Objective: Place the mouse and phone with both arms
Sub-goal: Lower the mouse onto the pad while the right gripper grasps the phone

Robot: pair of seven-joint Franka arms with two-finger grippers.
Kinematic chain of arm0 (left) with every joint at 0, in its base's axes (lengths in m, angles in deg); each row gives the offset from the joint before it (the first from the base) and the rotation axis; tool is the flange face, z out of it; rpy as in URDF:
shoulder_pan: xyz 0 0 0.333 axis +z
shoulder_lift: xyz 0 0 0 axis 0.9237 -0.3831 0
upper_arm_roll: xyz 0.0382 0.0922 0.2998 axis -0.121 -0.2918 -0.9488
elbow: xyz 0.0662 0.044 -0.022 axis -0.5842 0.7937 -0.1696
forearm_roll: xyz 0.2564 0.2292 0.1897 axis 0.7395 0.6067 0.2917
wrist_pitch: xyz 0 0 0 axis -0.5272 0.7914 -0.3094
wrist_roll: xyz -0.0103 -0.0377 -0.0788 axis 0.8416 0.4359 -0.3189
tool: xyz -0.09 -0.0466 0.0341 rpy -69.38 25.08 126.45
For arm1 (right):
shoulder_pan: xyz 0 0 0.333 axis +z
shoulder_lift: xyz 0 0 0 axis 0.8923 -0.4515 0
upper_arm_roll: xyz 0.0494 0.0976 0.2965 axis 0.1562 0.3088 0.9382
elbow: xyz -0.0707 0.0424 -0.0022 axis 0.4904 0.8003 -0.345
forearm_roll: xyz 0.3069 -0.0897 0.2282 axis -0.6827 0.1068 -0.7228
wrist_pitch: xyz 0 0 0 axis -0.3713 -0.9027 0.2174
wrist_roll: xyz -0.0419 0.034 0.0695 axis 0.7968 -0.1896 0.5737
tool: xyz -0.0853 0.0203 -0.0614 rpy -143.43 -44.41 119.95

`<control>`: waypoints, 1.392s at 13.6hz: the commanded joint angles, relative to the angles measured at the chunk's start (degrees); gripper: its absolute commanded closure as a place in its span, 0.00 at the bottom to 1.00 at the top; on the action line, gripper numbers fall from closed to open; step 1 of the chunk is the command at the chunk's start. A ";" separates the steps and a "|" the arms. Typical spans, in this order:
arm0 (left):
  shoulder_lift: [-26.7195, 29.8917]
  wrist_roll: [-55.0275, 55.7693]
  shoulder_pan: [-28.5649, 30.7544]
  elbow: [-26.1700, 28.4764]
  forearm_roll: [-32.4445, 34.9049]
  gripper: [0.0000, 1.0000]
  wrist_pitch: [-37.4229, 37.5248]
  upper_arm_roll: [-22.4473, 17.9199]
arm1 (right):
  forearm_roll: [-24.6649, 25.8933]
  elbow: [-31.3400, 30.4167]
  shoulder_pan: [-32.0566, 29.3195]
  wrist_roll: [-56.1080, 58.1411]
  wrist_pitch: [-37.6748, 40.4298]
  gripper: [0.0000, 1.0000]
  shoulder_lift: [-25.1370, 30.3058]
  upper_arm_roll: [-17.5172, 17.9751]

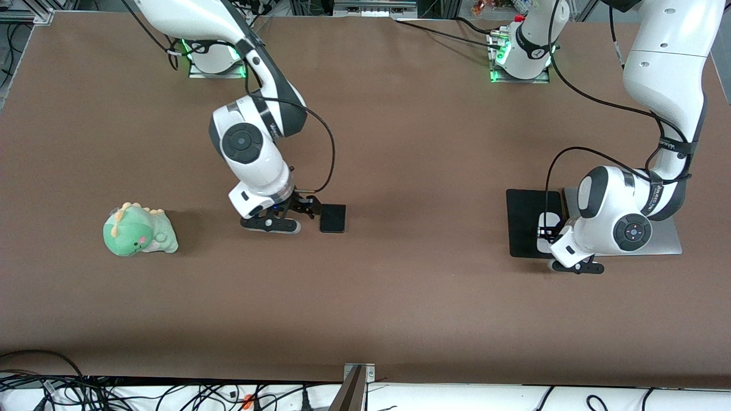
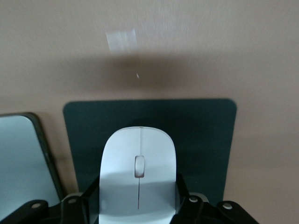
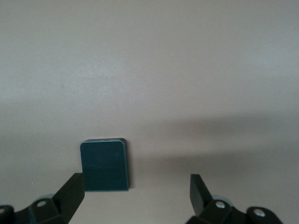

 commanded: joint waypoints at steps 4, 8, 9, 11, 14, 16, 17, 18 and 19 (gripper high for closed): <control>-0.20 -0.73 0.57 2.11 0.91 0.91 -1.52 0.81 | 0.44 0.40 4.50 -4.59 -6.73 0.00 -4.48 -1.14; -0.47 -0.82 0.57 1.41 0.82 0.00 -1.17 0.90 | 2.29 0.23 5.99 -4.59 -11.56 0.00 -8.09 -1.23; -0.12 -0.56 0.66 1.06 0.65 0.00 -0.99 0.81 | 2.29 0.23 6.08 -4.67 -12.97 0.00 -8.79 -1.23; 1.37 -0.03 0.92 -0.69 0.56 0.00 -0.29 0.90 | 2.38 0.32 7.22 -5.99 -15.08 0.00 -10.02 -1.40; 6.02 0.15 0.83 -4.56 -0.49 0.00 5.75 0.99 | 3.08 0.32 9.16 -6.17 -16.93 0.00 -11.60 -3.51; 10.67 0.06 0.83 -4.92 -2.17 0.00 7.88 0.99 | 4.39 0.32 9.51 -6.08 -17.29 0.00 -11.96 -3.86; 13.30 0.15 0.83 -4.92 -2.34 0.00 9.19 0.99 | 5.45 0.32 9.51 -6.17 -17.29 0.00 -12.13 -3.86; 16.20 0.24 0.83 -4.92 -2.34 0.00 10.42 0.99 | 5.72 0.32 9.51 -6.08 -17.38 0.00 -12.31 -3.86; 19.10 0.50 0.83 -4.92 -2.43 0.00 11.74 0.99 | 5.81 0.32 9.51 -6.17 -17.38 0.00 -12.40 -3.86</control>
